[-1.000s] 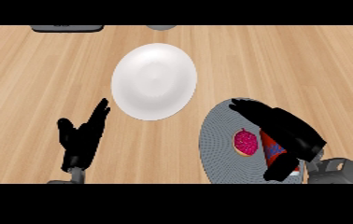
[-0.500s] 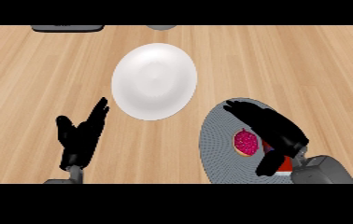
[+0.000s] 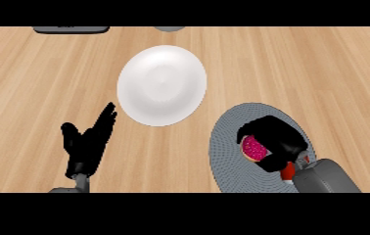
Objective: Pick the cupcake from the placemat and place it in the plate
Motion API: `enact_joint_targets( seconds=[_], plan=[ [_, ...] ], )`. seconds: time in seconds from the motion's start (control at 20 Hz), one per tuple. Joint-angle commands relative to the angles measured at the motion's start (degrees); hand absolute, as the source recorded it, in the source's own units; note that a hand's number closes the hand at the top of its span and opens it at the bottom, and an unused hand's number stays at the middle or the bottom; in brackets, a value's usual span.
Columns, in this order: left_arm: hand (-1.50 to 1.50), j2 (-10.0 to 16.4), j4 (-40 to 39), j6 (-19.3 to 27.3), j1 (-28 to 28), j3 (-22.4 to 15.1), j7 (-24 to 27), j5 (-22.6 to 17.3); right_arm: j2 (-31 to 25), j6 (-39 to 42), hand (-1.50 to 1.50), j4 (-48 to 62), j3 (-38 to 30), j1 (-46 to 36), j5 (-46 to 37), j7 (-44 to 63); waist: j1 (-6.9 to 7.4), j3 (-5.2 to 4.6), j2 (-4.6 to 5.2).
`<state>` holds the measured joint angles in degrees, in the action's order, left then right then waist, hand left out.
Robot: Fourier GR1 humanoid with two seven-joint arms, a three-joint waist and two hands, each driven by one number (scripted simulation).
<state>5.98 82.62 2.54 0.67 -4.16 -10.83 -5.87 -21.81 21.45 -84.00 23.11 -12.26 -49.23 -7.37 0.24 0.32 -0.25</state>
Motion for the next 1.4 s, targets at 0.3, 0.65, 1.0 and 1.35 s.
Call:
enact_joint_targets(
  seconds=[0.3, 0.65, 1.0, 1.35],
  plan=[
    [0.00, -0.67, 1.18, -0.04, 1.37, 0.09, -2.53, 0.98, 1.01, -8.31, 1.50, -1.02, -2.91, 3.42, -5.13, -6.95, -0.26, -0.31, 0.22],
    [0.00, -0.19, 0.94, -1.53, 0.80, -0.29, -2.07, 0.43, 21.30, -18.96, 1.50, -5.43, 6.08, -0.63, -8.23, 18.50, 1.55, -0.46, -0.37],
    [0.00, -0.20, 0.00, -1.81, -0.03, -0.63, -2.36, 0.67, 21.72, -31.72, 1.50, -7.79, 10.74, -5.06, -11.67, 34.26, 3.37, -0.51, -0.73],
    [0.00, -0.02, -0.51, -2.19, -0.97, -0.93, -2.84, 0.85, 21.79, -47.58, 1.50, -9.05, 14.47, -9.04, -15.34, 53.09, 4.16, -0.42, -0.28]
  ],
)
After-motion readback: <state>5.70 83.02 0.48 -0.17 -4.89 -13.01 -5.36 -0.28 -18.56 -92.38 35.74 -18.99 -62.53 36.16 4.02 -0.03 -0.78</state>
